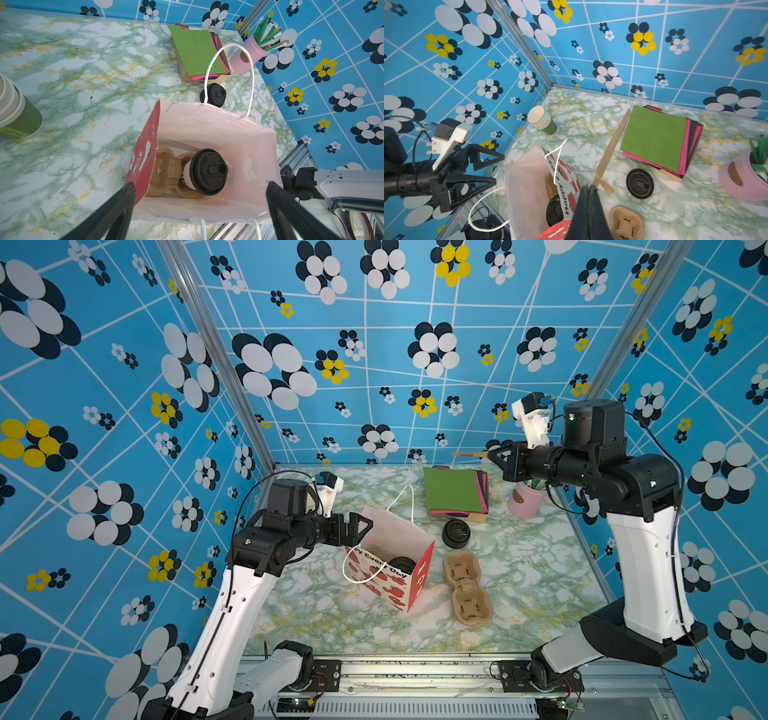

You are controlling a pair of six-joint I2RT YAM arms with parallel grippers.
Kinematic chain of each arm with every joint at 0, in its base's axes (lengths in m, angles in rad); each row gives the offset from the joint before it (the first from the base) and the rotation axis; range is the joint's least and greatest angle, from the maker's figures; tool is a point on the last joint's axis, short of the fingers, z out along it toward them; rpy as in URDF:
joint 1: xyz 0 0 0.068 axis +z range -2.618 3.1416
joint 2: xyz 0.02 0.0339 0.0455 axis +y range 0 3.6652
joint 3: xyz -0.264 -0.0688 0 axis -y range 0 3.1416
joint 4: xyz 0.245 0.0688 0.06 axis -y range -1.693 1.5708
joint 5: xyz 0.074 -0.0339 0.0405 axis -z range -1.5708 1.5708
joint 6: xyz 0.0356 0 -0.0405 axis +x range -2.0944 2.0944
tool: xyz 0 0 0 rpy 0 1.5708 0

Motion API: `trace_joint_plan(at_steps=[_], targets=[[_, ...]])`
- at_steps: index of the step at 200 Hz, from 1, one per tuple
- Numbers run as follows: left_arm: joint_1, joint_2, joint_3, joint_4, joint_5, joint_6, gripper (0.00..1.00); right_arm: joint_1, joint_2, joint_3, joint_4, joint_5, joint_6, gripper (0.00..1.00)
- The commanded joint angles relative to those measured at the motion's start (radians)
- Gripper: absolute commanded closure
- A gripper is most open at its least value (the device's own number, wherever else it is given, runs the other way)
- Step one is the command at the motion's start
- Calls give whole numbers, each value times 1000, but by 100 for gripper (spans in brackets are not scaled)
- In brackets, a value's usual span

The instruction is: Pack the takeout coffee

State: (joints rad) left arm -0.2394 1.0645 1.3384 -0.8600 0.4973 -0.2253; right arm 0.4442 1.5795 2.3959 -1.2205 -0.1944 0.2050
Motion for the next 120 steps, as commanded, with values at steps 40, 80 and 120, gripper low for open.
trace_joint_plan(at_steps=[40,80,120], targets=[[8,-15,27,15,-14,-6,1,187,57,92,-19,-11,23,100],[9,-18,27,15,-21,-6,1,286,91,147,-39,1,13,100],[9,-35,28,16,-58,-2,1,358,110,183,-59,-5,8,100]])
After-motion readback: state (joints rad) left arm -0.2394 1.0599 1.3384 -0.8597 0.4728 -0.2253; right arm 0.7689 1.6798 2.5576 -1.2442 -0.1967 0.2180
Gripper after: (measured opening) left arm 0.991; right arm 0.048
